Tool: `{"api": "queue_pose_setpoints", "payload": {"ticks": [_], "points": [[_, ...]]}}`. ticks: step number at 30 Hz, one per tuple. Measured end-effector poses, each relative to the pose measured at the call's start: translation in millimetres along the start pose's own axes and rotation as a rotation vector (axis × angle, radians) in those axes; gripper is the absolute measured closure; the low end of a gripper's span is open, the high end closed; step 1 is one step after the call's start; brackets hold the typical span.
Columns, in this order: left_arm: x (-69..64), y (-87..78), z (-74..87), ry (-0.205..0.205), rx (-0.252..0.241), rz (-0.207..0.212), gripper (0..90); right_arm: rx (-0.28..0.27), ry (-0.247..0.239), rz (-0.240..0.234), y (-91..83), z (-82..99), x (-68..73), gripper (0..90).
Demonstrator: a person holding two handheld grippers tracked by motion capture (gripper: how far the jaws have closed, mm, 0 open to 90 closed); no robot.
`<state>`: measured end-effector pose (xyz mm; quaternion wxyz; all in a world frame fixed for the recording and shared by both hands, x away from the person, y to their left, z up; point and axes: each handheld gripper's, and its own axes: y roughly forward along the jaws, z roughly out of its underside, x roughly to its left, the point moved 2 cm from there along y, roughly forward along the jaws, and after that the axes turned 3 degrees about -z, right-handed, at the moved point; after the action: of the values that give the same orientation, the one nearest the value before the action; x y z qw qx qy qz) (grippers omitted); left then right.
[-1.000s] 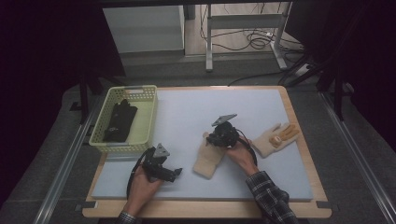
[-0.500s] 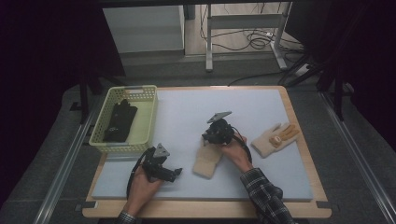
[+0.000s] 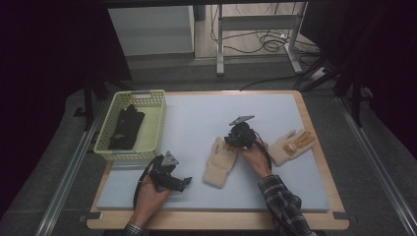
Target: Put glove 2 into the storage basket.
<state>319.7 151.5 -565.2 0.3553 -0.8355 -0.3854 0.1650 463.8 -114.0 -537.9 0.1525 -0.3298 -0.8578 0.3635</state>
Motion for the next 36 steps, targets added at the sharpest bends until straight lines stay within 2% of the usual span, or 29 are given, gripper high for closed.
{"api": "queue_pose_setpoints", "payload": {"ticks": [3,6,11,16,19,21,24,27,28,32,33,36], "points": [[0.0,0.0,0.0,0.000,0.000,0.000,0.4,0.002,-0.035,0.041,-1.3,-3.2,0.2,76.8],[0.0,0.0,0.0,-0.001,0.000,0.000,0.4,-0.009,-0.037,0.058,-3.5,-6.6,-1.4,69.9],[-0.1,0.0,0.0,-0.001,0.000,0.000,0.4,-0.034,-0.021,0.034,-14.9,-7.4,-3.9,63.3],[-0.1,0.0,0.0,-0.001,0.000,0.000,0.4,-0.045,0.030,-0.020,-27.6,-1.1,-5.3,58.0],[-0.1,0.0,0.0,-0.001,0.000,0.000,0.4,-0.046,0.050,-0.053,-36.0,3.7,0.7,55.4],[0.0,0.0,0.0,0.001,0.000,0.000,0.4,-0.044,0.033,-0.074,-43.4,7.8,10.0,55.8],[-0.1,0.0,0.0,-0.001,0.000,0.000,0.4,-0.043,-0.008,-0.124,-52.7,12.6,28.1,68.3],[-0.1,0.0,0.0,-0.001,0.000,0.000,0.4,-0.037,-0.048,-0.203,-55.7,14.3,51.4,75.1],[0.1,0.0,0.0,0.001,0.000,-0.001,0.4,-0.034,-0.062,-0.216,-55.0,14.1,58.4,76.0],[-0.1,0.1,0.0,-0.002,-0.002,-0.001,0.4,-0.017,-0.131,-0.290,-40.9,11.4,93.8,76.5],[0.1,0.0,0.0,0.001,-0.001,-0.001,0.4,-0.003,-0.151,-0.299,-33.3,11.0,103.0,76.5],[0.2,-0.1,0.0,0.003,0.000,-0.001,0.5,0.038,-0.198,-0.292,-16.6,12.6,117.1,76.5]]}}
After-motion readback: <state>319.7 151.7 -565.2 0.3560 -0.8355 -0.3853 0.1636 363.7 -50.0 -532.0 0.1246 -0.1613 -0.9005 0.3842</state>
